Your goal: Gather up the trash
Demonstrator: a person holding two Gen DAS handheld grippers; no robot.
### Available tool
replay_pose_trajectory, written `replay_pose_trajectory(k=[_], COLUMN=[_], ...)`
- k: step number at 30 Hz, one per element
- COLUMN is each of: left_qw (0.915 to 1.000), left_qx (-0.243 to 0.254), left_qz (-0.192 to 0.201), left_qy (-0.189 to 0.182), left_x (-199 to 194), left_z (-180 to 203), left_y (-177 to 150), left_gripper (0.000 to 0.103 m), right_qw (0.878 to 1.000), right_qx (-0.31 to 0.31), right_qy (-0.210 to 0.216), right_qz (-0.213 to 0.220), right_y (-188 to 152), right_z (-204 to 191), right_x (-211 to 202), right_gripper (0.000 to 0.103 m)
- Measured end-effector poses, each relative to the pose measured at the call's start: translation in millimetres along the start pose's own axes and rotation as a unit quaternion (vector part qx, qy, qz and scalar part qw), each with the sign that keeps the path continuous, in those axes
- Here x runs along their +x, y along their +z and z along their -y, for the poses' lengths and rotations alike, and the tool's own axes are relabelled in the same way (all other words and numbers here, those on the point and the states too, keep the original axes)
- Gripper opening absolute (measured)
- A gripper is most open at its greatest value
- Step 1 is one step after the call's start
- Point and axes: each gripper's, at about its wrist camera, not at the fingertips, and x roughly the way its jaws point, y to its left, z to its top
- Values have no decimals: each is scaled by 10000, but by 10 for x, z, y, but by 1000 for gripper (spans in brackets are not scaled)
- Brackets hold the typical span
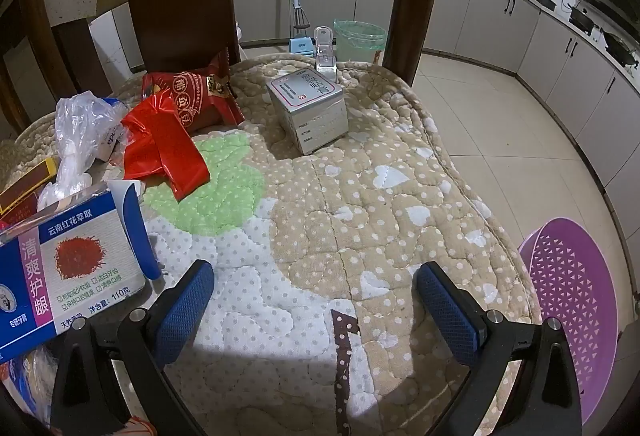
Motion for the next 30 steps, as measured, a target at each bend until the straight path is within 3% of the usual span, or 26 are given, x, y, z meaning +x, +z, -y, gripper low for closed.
replay_pose_trajectory(k=[6,12,18,22,30], left_qw=[9999,9996,9987,9978,9950], left_qx=[25,-100,197,293,432], left_qz=[-31,-179,437,593,901], left_qy=[116,219,154,74,-94], left_x=[2,-149,-1029,-1442,-1987], left_z=[20,-21,255,450,792], left_y=[3,-21,-236,-354,-700], left_gripper=[103,103,103,103,103], right_qw=[9995,9993,9989,9992,9989], right_qx=[49,-137,-341,-240,-107], right_qy=[214,329,303,297,426], right_qz=[-248,-142,99,73,-186], right_y=[-38,-378,-825,-1010,-1411], right_z=[-7,29,-18,-5,-73], right_x=[-41,-254,-593,-766,-1234], right_gripper=[103,103,103,103,102])
